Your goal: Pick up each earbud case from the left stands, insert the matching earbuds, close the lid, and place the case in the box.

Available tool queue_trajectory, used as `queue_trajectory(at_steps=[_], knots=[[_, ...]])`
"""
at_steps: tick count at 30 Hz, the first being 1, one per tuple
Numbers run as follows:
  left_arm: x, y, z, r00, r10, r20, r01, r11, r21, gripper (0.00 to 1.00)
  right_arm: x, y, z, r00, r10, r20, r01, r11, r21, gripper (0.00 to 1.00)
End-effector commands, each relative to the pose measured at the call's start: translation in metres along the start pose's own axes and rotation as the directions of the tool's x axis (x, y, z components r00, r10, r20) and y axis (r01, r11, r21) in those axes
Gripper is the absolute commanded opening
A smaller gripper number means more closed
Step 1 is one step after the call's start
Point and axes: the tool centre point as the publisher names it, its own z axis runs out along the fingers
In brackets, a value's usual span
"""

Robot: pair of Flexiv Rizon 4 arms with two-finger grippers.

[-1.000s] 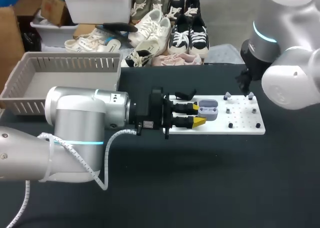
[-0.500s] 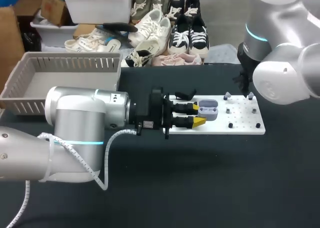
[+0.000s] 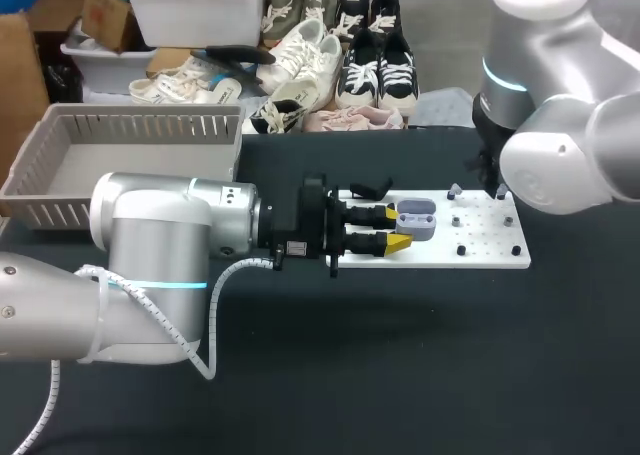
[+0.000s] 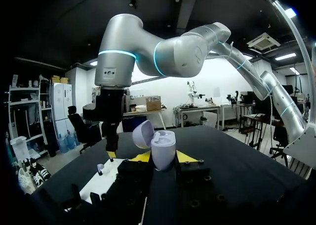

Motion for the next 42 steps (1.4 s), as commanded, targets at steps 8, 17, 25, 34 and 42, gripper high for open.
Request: queue_trajectory(at_steps=[8, 17, 25, 34, 42], knots=[[0.001, 0.000, 0.000, 1.000, 0.000, 0.002, 0.000, 1.000, 0.000, 0.00, -0.003, 0.001, 0.003, 1.000, 0.012, -0.011, -0.012, 1.000, 0.009, 0.38], [0.001, 0.000, 0.000, 1.000, 0.000, 0.002, 0.000, 1.000, 0.000, 0.00, -0.002, 0.000, 0.006, 1.000, 0.016, -0.018, -0.016, 1.000, 0.014, 0.36], [0.001, 0.000, 0.000, 1.000, 0.000, 0.002, 0.000, 1.000, 0.000, 0.00, -0.002, 0.000, 0.008, 1.000, 0.015, -0.024, -0.015, 1.000, 0.022, 0.36], [0.001, 0.000, 0.000, 1.000, 0.000, 0.002, 0.000, 1.000, 0.000, 0.00, -0.002, -0.001, 0.011, 0.999, 0.021, -0.028, -0.020, 1.000, 0.024, 0.31], [0.001, 0.000, 0.000, 1.000, 0.000, 0.002, 0.000, 1.000, 0.000, 0.00, -0.004, 0.000, 0.013, 0.999, 0.020, -0.029, -0.020, 0.999, 0.025, 0.31]])
